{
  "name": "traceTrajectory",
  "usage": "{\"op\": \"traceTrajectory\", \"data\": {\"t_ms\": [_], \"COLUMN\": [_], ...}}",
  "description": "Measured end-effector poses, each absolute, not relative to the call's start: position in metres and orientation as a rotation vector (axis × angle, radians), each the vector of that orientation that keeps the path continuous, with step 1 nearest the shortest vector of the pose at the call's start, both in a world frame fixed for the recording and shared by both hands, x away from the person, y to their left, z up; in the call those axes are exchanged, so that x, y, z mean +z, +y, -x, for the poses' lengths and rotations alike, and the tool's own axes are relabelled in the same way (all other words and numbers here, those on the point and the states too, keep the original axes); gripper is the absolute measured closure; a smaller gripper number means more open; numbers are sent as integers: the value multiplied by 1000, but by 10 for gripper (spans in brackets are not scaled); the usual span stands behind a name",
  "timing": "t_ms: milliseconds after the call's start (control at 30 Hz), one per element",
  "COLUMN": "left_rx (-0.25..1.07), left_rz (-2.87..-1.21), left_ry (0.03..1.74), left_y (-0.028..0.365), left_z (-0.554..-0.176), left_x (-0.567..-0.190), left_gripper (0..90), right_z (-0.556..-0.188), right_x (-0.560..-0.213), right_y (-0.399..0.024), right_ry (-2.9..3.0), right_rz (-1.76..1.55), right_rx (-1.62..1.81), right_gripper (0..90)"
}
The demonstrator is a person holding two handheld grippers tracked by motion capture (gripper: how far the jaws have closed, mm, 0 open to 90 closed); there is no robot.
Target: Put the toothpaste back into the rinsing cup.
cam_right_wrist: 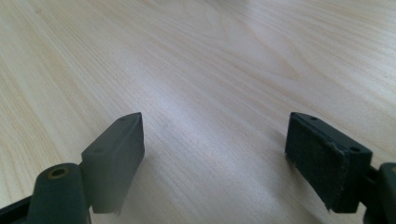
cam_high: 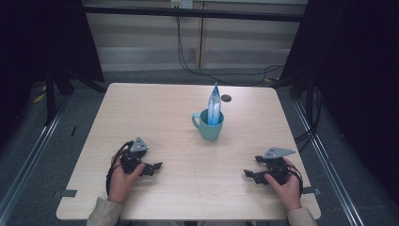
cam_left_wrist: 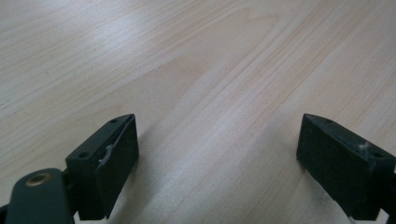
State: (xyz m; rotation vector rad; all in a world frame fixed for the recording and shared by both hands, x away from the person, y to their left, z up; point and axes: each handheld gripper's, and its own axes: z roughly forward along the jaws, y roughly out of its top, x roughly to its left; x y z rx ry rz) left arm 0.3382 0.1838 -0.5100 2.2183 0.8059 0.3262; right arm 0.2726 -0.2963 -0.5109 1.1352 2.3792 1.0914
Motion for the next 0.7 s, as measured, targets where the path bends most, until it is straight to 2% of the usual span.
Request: {"op": "traceTrajectory", "data": {"t_ms": [200,700], "left_rx": [326,326], "left_rz": [-2218,-2218], "left_ry": [806,805], "left_y": [184,184], "left_z": [-338,-338], "left_x": [-510,-510], "left_gripper": [127,127], "right_z": [-271,-271], "right_x": [-512,-512], "right_y": [-293,-293], "right_ry": [2398,2401], "right_rz": [-1091,-1094], "right_rx": [1050,1044], "right_gripper": [151,142]}}
